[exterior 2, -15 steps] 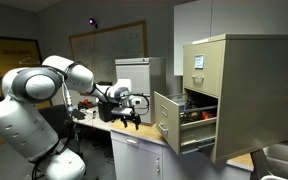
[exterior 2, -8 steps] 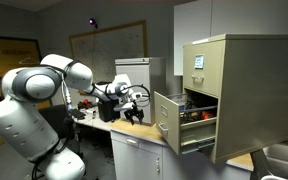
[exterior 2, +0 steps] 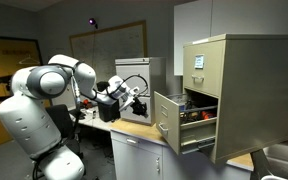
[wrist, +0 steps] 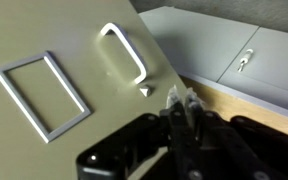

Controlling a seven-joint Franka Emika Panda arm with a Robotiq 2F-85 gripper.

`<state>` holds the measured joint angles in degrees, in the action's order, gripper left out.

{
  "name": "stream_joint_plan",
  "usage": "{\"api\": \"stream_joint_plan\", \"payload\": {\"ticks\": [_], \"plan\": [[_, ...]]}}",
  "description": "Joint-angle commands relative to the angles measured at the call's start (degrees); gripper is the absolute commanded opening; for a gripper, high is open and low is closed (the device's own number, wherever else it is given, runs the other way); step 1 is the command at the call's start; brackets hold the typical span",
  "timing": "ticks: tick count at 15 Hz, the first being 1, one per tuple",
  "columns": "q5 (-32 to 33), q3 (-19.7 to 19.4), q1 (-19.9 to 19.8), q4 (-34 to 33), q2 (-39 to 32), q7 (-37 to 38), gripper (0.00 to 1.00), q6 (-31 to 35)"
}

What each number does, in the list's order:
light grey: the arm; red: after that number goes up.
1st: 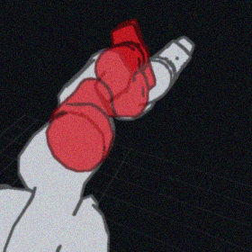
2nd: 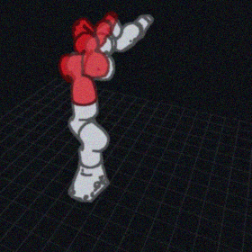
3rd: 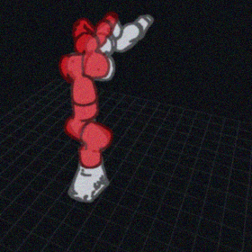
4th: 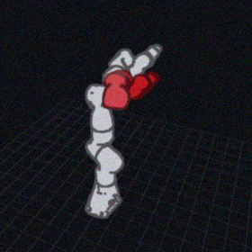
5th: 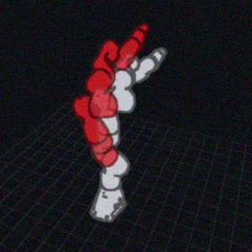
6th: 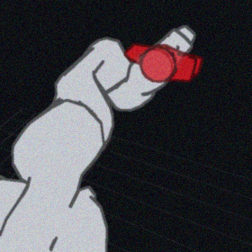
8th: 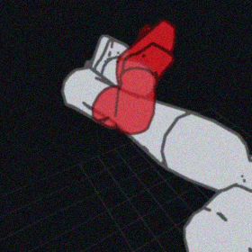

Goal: Close the open drawer

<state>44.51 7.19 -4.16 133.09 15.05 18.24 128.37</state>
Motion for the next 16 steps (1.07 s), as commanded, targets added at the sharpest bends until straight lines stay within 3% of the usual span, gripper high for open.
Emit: {"api": "stream_joint_plan", "payload": {"ticks": [1,5,10,16], "plan": [[16.19,2.04,-3.36,-5.83,-7.62,9.68,0.00,1.78],[31.82,-4.29,-1.74,-15.64,-17.80,17.03,0.02,5.40],[31.25,-8.96,-2.14,-24.26,-24.23,18.76,0.02,8.14],[30.11,-12.04,-2.30,-32.98,-28.58,25.47,0.02,6.31]]}}
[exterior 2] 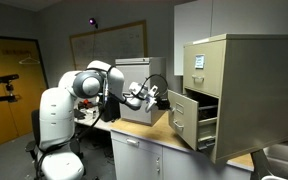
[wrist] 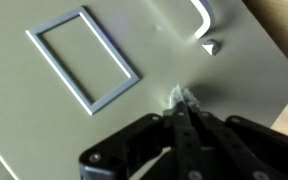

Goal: Close the open drawer

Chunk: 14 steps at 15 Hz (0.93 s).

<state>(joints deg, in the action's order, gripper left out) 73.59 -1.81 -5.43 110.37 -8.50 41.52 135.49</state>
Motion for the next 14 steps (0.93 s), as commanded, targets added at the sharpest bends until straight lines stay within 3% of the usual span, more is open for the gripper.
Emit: {"api": "stream_joint_plan", "payload": {"ticks": [1,4,12,14], "plan": [[1.06,-3.54,-1.06,-11.76,-5.74,3.32,0.02,-1.24],[0.49,-4.15,-1.85,-16.31,-8.11,6.46,0.02,-3.25],[-15.02,-6.66,-2.44,-27.58,-15.26,5.42,0.01,-4.20],[-20.02,-5.42,-4.58,-29.94,-17.07,3.82,0.01,-0.76]]}}
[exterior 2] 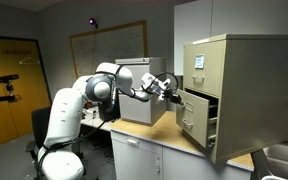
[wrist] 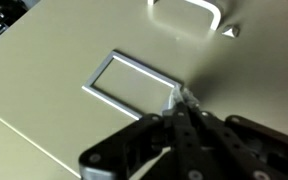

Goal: Close the open drawer

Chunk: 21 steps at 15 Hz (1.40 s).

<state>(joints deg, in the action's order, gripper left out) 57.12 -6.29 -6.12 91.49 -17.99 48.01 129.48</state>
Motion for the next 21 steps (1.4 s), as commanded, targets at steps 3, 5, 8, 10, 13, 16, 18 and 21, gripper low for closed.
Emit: {"api": "stream_joint_plan", "payload": {"ticks": [3,5,8,10,13,16,18,21], "plan": [[-8.34,-2.70,-4.86,-12.21,-10.09,-4.95,0.01,12.64],[-4.84,-4.48,-2.33,-3.37,-5.69,-0.09,0.01,17.53],[7.42,-7.20,0.15,2.91,-2.87,10.44,0.01,25.09],[10.29,-8.14,-0.61,-1.27,-6.76,15.91,0.02,28.74],[8.78,-9.53,-2.06,-8.22,-10.77,17.46,0.02,28.68],[9.95,-11.05,-1.06,-10.58,-11.89,19.69,0.01,26.53],[10.08,-11.90,-0.39,-12.06,-12.77,19.79,0.01,24.25],[7.95,-11.57,-0.27,-14.17,-13.84,18.31,0.01,19.40]]}}
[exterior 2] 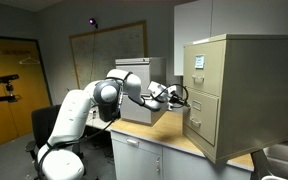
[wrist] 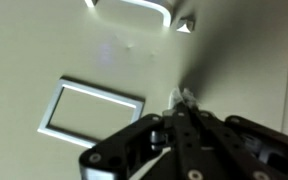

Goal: Close the open drawer

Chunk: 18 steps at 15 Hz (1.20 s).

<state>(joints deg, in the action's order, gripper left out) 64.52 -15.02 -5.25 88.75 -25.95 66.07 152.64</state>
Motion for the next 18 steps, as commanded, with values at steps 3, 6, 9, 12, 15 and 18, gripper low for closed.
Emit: {"api": "stream_joint_plan", "payload": {"ticks": [3,6,9,12,15,18], "plan": [[-1.85,-2.16,-1.20,-13.81,-6.71,-0.42,0.01,-9.77],[-3.83,-1.69,-1.38,-16.36,-7.59,-1.44,0.01,-14.78],[-5.51,-1.31,-1.51,-18.98,-8.80,-2.63,0.01,-17.49],[-6.77,-1.02,-1.68,-21.46,-10.13,-4.51,0.01,-19.53],[-9.37,0.01,-2.56,-23.60,-11.30,-8.83,0.01,-19.29],[-22.57,4.17,-7.26,-23.71,-10.98,-18.17,0.02,-13.28]]}}
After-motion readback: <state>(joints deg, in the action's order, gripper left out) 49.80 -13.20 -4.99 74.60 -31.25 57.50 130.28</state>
